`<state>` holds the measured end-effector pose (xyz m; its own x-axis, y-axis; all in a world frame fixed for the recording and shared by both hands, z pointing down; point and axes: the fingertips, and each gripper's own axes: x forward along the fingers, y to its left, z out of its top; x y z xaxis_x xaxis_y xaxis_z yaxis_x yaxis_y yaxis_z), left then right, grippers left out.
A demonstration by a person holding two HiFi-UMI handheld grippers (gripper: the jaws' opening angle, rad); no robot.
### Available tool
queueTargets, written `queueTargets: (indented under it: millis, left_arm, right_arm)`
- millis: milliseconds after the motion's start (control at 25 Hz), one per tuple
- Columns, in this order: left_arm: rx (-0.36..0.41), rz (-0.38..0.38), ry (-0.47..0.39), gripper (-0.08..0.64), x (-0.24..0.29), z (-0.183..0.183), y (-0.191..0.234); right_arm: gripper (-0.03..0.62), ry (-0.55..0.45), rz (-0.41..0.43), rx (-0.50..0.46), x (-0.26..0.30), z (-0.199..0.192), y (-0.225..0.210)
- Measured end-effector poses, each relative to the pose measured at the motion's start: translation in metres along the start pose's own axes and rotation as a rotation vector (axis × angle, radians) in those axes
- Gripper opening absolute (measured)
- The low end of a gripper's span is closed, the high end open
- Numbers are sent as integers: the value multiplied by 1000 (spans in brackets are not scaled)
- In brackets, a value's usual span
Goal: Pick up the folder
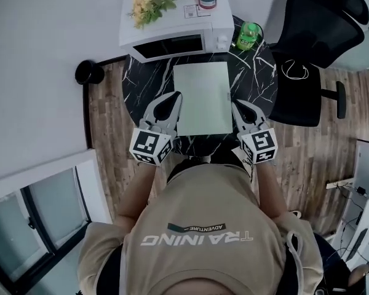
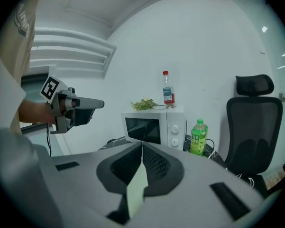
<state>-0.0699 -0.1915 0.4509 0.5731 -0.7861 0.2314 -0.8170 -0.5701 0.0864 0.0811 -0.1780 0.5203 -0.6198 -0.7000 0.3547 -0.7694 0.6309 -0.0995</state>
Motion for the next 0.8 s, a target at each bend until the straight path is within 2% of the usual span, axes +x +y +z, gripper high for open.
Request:
queueTargets:
  millis: [200,440,560,800]
  left_arm:
    - [0,53,67,8,29,-11,5]
    - [-16,85,135,8,47,-33,3]
    - [-14,78,167,8,50,-43,-1]
    - [51,50,230,8,53,-58,4]
  right_arm:
    - [11,24,74,43,15,-10,-32]
    - [11,79,122,64,25,-32,-54]
    - [11,95,127,80,28,-39,-58]
    - [11,125,125,81,40,-42,-57]
